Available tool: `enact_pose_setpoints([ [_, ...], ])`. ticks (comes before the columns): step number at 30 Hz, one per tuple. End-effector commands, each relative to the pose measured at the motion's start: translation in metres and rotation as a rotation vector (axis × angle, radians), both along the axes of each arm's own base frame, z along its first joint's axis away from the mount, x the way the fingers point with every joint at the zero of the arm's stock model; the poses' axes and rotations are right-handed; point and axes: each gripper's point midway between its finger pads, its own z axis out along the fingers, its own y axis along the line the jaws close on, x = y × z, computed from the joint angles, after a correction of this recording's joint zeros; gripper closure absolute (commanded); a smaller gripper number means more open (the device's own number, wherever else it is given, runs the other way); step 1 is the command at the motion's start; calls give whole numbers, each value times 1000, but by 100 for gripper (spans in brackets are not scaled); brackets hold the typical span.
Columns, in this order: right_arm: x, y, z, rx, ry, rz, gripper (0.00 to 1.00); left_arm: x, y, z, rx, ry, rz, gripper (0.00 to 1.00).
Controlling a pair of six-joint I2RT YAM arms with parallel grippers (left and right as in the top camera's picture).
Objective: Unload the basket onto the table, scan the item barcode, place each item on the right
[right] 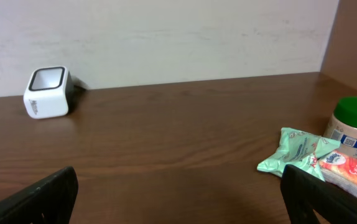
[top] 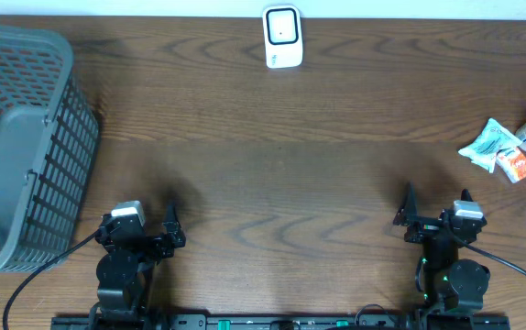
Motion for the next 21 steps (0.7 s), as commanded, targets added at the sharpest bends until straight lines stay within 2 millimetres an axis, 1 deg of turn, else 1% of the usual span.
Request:
enact_pose_setpoints([
  [1,-1,-4,0,-15,1,-19,1,-2,-1,-11,-10,34,-4,2],
  [13,-1,-4,0,-15,1,-19,1,-2,-1,-11,-10,34,-4,2],
  [15,-1,-4,0,-15,1,-19,1,-2,3,-11,24,34,8,2],
  [18,-1,-4,0,-15,1,-19,1,-1,5,-8,29,22,20,2],
  [21,-1,-4,0,-15,1,-19,1,5,4,0,17,-34,22,2],
])
